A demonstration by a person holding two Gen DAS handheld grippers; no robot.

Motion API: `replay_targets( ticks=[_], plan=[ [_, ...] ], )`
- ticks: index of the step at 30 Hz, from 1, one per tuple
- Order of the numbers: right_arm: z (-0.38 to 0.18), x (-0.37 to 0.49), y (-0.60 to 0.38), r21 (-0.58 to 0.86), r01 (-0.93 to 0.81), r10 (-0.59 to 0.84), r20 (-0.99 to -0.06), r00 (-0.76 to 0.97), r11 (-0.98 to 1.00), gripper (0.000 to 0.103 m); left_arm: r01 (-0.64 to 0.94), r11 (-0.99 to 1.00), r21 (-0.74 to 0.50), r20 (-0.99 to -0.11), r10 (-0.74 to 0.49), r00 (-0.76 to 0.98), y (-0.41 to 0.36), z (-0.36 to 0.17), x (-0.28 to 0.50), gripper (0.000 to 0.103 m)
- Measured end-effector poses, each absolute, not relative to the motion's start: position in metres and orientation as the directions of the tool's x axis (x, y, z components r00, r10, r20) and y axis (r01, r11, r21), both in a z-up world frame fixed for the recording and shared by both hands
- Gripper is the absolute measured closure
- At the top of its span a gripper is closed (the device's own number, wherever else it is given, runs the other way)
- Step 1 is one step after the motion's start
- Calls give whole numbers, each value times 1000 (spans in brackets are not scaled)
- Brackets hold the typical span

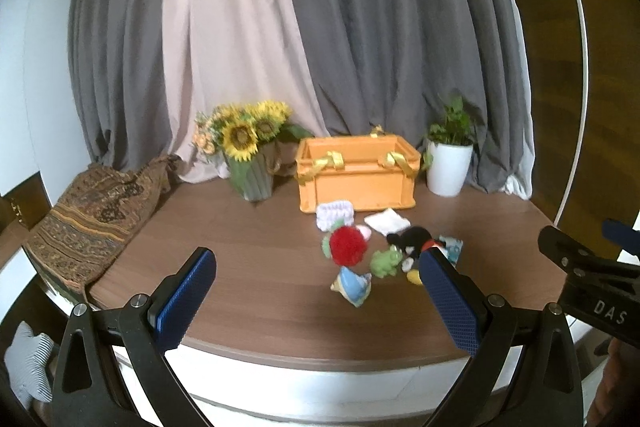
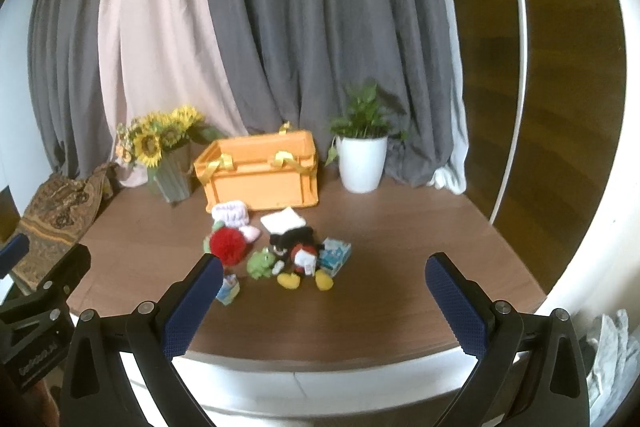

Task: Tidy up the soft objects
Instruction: 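Grasp the blue beanbag with the left tool while the right tool grasps the black plush doll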

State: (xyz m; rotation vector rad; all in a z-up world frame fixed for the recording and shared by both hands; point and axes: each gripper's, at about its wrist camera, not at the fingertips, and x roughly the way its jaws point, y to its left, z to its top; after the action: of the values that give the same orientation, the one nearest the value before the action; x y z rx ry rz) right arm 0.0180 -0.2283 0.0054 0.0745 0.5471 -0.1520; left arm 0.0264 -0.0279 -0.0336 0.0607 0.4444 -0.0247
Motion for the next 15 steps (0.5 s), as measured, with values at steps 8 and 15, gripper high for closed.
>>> replay_targets(
  ticks=[8, 15],
  plan=[
    [-34, 44, -229, 38, 136, -88, -588, 804, 990, 1, 48, 997, 64, -498, -9, 867, -32, -68, 53, 0],
    [-58, 74, -225, 37, 125, -77, -608, 790, 991, 1, 77, 993, 89, -526, -19, 851, -30, -94, 92, 3]
  ],
)
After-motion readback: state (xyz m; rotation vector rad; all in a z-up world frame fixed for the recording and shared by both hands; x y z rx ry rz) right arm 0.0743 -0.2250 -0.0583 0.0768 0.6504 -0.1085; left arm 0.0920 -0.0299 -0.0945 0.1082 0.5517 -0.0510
